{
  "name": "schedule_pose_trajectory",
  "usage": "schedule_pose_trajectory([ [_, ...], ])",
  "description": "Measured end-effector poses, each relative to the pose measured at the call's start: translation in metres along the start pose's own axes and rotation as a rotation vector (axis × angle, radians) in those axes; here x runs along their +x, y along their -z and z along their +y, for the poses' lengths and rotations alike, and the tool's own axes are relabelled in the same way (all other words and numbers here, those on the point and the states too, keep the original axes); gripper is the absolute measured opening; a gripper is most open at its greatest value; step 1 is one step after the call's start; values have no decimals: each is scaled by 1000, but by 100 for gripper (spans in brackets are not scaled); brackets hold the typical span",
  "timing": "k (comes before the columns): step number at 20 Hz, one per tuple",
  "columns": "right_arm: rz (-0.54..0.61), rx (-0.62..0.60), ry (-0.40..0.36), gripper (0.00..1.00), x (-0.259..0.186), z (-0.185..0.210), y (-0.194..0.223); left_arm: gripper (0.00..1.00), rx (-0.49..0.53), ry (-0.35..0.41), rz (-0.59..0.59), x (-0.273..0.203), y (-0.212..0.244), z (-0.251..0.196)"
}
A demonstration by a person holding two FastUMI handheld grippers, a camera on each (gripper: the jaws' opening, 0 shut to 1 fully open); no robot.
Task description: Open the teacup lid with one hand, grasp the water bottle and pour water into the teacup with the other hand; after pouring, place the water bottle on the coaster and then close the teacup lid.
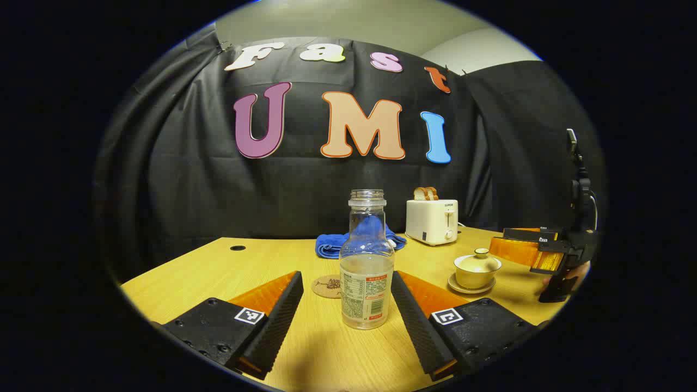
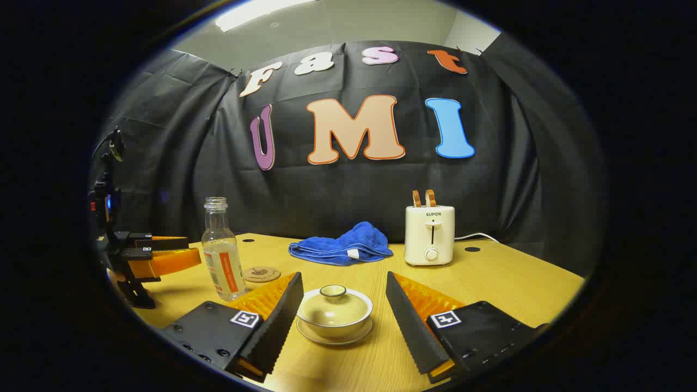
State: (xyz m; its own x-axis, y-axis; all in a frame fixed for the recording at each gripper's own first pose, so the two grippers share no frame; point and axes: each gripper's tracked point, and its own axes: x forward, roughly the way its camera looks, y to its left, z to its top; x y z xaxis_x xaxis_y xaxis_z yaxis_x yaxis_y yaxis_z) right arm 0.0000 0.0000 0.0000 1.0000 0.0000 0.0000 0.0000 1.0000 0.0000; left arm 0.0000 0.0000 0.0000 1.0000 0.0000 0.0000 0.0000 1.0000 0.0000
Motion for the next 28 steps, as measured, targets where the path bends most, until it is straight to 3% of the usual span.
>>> schedule_pose_trajectory([
  [1,0,0,0,97,0,0,0,95,0,0,0,0,1,1],
  [3,0,0,0,93,0,1,-1,95,2,0,-2,2,0,0],
  [7,0,0,0,93,0,1,-1,95,1,0,-3,2,0,0],
  [8,-1,0,0,97,1,0,0,95,1,0,-2,1,0,0],
  [9,0,0,0,93,1,0,-1,95,0,0,-2,2,1,0],
  [11,0,0,0,97,0,0,-1,96,0,0,-2,3,1,0],
  [12,0,1,0,93,0,1,0,95,0,0,-2,2,1,1],
  [28,14,2,-35,97,6,5,2,95,3,1,-6,3,0,1],
])
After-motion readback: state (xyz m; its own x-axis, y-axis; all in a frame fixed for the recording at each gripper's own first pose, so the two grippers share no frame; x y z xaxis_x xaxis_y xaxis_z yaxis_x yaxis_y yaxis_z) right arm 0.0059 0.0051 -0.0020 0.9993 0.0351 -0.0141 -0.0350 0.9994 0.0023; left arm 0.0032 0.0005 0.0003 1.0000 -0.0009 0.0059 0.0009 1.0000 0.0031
